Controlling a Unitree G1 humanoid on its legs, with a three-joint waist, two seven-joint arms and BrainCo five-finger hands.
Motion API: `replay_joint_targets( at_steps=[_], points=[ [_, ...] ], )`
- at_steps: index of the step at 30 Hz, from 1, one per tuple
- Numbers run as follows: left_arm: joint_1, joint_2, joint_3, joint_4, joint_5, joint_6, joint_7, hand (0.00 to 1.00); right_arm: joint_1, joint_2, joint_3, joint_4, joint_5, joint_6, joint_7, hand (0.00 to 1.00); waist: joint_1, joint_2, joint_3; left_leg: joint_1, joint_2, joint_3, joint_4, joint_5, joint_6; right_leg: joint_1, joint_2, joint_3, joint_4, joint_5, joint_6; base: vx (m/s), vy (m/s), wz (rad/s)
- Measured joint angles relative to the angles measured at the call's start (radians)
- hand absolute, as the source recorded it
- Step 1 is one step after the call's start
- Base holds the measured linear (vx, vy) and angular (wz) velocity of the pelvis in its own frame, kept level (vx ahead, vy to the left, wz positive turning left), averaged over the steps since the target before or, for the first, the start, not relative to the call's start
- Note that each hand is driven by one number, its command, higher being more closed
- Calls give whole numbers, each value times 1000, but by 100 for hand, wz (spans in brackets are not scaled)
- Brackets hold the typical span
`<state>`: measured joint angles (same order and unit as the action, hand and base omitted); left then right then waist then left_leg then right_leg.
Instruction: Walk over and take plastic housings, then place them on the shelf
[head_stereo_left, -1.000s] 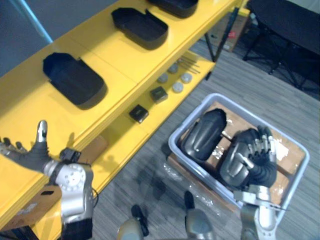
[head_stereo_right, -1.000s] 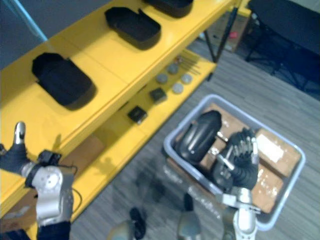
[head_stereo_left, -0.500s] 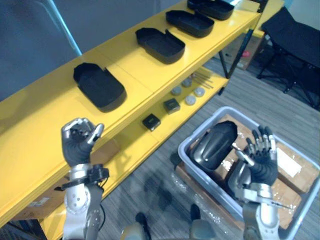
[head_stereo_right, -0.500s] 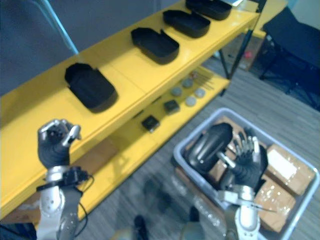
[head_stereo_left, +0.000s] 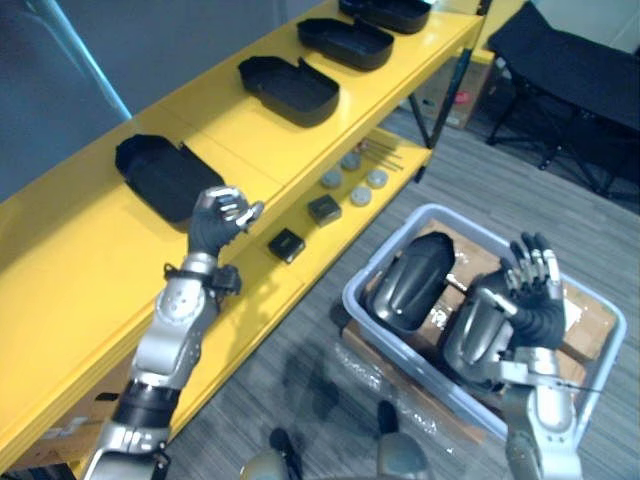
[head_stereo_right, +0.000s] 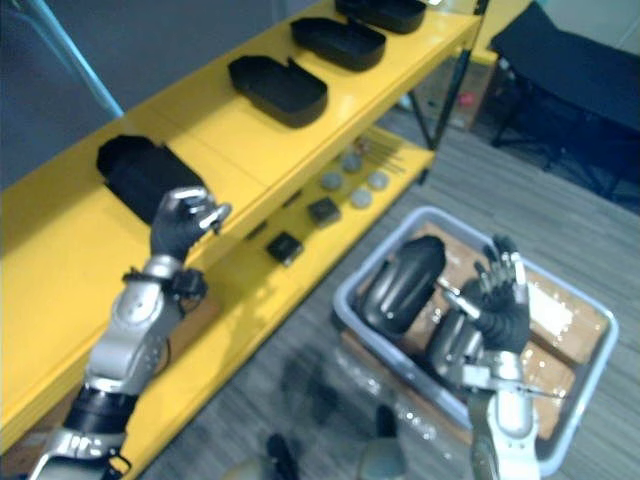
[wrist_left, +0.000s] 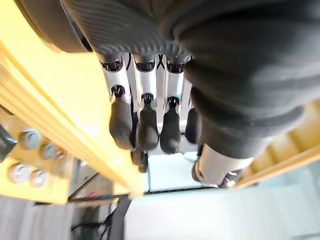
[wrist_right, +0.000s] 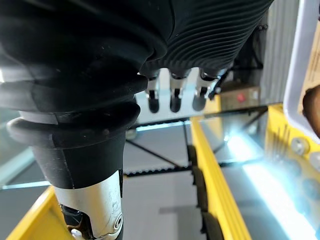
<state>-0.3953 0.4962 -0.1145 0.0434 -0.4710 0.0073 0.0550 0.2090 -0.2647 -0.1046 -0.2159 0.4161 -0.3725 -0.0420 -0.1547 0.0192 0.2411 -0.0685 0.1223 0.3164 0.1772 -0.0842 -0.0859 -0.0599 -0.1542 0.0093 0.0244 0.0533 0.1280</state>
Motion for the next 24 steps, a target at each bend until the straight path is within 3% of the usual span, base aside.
replay_joint_targets(
  at_steps=[7,12,24],
  points=[
    [-77,88,-25,165,-4,70,-62,0,5,-21,-1,1,23,-5,48,0,-30,1,-1,34,-3,35,-33,11,2,-8,0,31,15,0,0,-18,13,-12],
    [-88,122,-23,202,-1,132,-109,0,7,-21,0,1,24,-6,67,0,-26,1,-1,46,-3,48,-54,23,0,-9,2,38,16,0,0,-22,-2,-4],
    [-127,151,-7,299,7,217,-166,0,45,-30,0,-13,43,-14,66,0,-26,4,-3,51,-4,52,-67,29,-2,-10,2,40,16,0,0,-2,0,-1]
  ],
)
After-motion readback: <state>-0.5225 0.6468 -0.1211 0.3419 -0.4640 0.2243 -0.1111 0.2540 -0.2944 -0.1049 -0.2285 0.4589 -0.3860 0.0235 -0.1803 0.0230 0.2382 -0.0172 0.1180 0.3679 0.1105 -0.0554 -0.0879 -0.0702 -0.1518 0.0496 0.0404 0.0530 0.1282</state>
